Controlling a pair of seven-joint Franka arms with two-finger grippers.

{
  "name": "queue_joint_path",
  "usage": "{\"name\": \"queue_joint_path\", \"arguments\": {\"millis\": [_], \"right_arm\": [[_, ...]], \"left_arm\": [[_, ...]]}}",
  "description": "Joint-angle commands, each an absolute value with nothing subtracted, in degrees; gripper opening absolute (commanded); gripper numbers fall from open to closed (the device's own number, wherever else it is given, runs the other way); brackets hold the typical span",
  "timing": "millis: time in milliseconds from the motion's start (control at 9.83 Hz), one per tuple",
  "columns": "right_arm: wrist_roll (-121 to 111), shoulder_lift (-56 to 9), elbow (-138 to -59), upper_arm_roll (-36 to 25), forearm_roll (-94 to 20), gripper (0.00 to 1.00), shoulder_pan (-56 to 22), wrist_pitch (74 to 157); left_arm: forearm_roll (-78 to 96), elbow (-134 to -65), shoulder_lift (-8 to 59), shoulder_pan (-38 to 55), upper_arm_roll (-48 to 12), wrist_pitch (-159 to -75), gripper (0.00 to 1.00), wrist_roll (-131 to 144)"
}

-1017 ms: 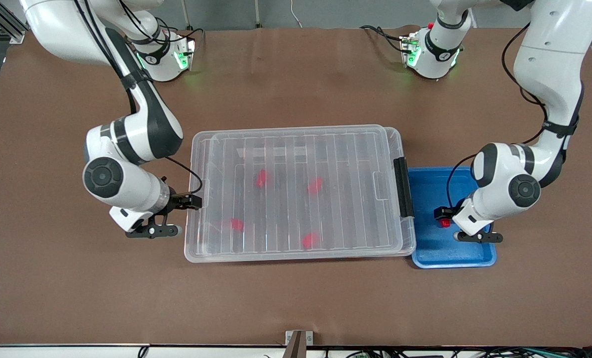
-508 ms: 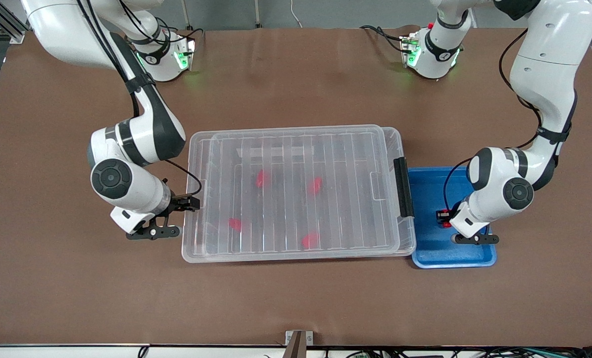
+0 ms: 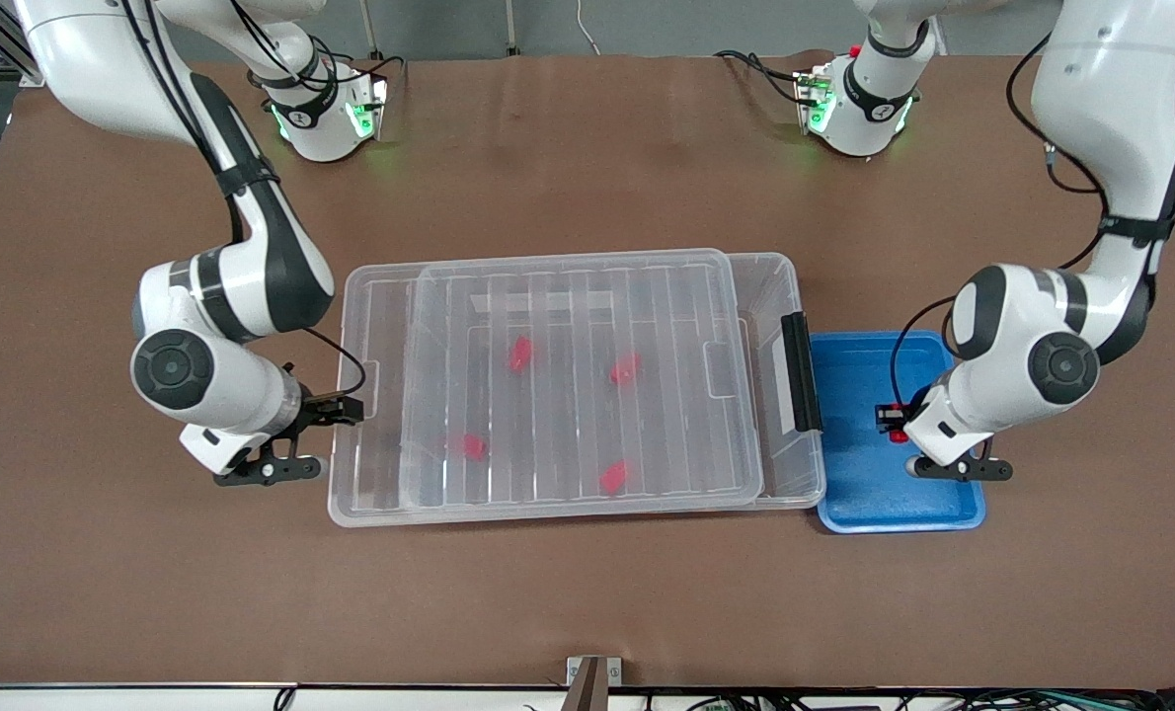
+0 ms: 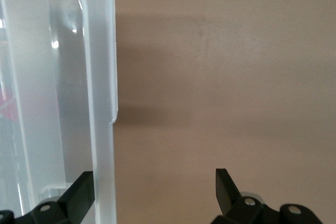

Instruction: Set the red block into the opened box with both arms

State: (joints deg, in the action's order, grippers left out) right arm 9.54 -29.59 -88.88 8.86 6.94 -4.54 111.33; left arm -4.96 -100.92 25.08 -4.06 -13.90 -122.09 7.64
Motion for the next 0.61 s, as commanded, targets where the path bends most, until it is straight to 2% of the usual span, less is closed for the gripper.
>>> {"name": "queue_joint_path", "arguments": {"millis": [0, 305, 508], "right_arm": [[6.08, -28.48, -90.44, 9.05, 8.61, 1.0, -2.47, 110.22], [1.95, -28.13, -90.44, 8.79, 8.61, 1.0, -0.36, 109.42], [-1.65, -28.12, -90.26, 8.7, 8.61, 1.0, 1.4, 108.64]], "left_arm": [[-6.15, -100.3, 21.89, -3.6, -18.08, -116.04, 0.01, 13.07], [-6.06, -97.91, 21.97, -3.52, -25.38, -113.2, 0.01, 23.08], [-5.63, -97.82, 22.85, -2.99, -27.68, -113.55, 0.01, 25.74]]}}
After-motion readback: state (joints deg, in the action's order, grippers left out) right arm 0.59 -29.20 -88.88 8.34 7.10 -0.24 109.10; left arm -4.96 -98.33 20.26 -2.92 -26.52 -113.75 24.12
